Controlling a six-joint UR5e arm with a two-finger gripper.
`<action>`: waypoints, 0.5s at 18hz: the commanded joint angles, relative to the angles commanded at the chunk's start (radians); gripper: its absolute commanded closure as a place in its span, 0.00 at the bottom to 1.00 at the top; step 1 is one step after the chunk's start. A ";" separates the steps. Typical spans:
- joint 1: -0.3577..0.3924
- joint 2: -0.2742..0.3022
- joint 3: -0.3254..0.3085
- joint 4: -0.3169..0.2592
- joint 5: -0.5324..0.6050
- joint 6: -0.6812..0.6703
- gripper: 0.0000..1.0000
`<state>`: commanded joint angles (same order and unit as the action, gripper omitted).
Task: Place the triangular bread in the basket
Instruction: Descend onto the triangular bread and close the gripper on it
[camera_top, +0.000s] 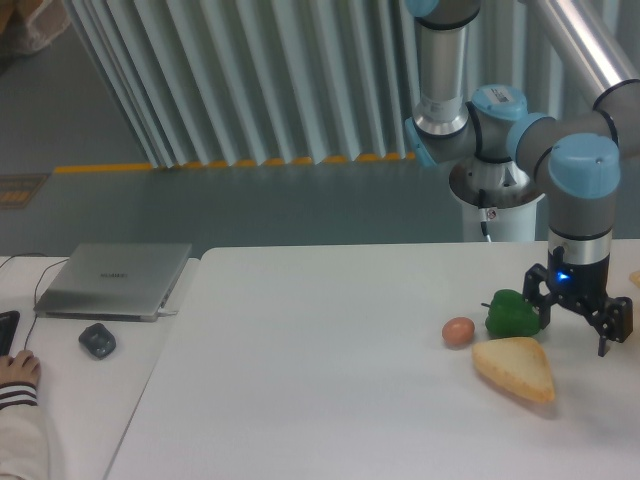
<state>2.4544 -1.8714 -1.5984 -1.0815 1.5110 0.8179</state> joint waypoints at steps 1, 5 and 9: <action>-0.005 -0.003 -0.008 0.005 0.000 -0.022 0.00; -0.043 -0.026 -0.014 0.071 0.009 -0.180 0.00; -0.049 -0.028 -0.028 0.074 0.020 -0.203 0.00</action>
<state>2.4053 -1.8991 -1.6260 -1.0078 1.5309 0.6153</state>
